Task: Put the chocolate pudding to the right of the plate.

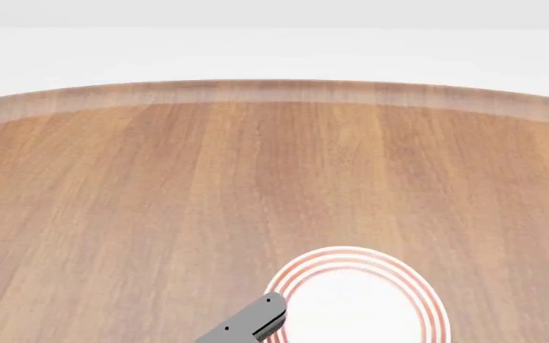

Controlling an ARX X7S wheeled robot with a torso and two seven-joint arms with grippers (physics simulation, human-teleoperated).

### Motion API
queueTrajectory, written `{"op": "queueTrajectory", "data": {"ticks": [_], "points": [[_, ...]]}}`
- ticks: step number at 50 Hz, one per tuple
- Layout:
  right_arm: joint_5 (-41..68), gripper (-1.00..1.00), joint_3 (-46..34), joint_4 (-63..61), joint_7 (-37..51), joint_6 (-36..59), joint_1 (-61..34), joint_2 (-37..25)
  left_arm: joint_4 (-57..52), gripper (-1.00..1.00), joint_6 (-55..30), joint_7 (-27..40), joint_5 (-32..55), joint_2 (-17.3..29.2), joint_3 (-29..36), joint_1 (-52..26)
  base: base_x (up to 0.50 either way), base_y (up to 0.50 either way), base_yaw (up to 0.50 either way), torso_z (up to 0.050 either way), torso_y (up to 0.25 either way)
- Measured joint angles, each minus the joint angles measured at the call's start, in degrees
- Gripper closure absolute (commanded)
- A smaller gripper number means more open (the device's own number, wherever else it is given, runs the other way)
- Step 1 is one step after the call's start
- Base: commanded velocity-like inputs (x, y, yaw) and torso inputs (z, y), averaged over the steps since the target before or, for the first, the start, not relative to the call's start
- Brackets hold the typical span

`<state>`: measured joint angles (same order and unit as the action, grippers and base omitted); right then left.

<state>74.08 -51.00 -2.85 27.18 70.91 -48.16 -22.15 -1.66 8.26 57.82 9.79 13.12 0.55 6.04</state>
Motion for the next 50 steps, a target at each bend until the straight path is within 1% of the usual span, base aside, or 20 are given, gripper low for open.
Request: {"op": "queueTrajectory", "data": {"ticks": [18, 50], "points": [[-2.15, -1.00, -2.63, 3.74, -4.84, -2.07, 2.24, 0.12, 0.01, -1.00, 0.04, 0.33, 0.01, 0.17, 0.25, -0.02, 0.00, 0.00, 0.00, 0.000, 0.000], [-0.50, -1.00, -2.29, 5.92, -3.57, -2.93, 4.97, -1.25, 0.14, -1.00, 0.24, 0.72, 0.27, 0.47, 0.60, -0.01, 0.00, 0.00, 0.00, 0.000, 0.000]]}}
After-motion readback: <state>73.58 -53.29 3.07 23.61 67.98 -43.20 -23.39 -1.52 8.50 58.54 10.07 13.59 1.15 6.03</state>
